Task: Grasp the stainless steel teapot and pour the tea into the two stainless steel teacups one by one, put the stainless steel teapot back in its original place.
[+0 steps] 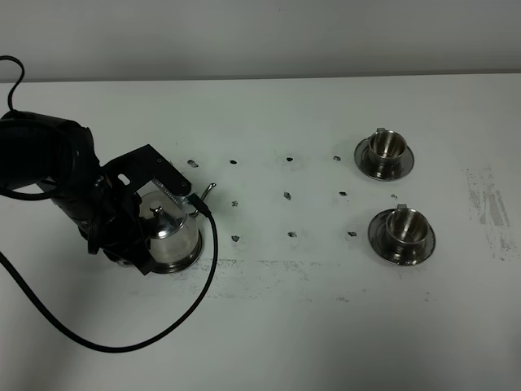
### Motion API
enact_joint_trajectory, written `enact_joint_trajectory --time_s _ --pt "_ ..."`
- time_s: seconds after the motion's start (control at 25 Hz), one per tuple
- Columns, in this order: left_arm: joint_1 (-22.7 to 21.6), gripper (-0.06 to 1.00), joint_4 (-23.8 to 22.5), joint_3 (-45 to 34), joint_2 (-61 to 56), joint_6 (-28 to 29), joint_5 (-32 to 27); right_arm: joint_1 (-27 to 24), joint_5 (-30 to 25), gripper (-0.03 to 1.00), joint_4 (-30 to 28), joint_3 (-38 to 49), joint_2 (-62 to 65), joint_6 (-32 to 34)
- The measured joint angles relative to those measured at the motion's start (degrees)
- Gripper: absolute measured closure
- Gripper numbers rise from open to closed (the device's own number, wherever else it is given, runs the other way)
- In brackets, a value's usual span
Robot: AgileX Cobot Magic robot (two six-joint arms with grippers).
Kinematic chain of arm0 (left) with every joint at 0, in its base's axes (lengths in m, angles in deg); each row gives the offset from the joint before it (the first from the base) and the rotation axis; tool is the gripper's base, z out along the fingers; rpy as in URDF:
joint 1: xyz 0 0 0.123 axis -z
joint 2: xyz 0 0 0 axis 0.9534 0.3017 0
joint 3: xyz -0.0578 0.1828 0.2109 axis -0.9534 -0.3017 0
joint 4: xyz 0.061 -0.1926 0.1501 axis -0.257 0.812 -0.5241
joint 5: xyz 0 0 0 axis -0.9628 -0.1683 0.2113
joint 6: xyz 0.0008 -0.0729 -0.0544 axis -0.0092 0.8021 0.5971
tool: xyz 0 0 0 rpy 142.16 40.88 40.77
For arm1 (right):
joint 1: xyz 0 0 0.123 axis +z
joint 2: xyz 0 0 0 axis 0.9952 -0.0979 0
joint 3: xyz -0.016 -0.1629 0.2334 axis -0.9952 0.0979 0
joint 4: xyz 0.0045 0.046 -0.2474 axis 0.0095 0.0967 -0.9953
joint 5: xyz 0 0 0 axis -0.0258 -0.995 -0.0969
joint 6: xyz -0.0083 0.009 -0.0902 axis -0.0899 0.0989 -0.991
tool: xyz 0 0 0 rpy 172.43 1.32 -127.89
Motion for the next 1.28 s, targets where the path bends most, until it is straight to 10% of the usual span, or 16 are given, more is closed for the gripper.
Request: enact_joint_trajectory --time_s 0.96,1.28 --pt "0.0 0.76 -0.5 0.1 -7.9 -3.1 -1.0 0.0 0.0 0.64 0.0 0.0 0.0 0.0" --pt "3.6 0.76 -2.0 17.0 -1.8 -5.6 -9.7 0.0 0.0 0.64 0.0 0.0 0.0 0.0"
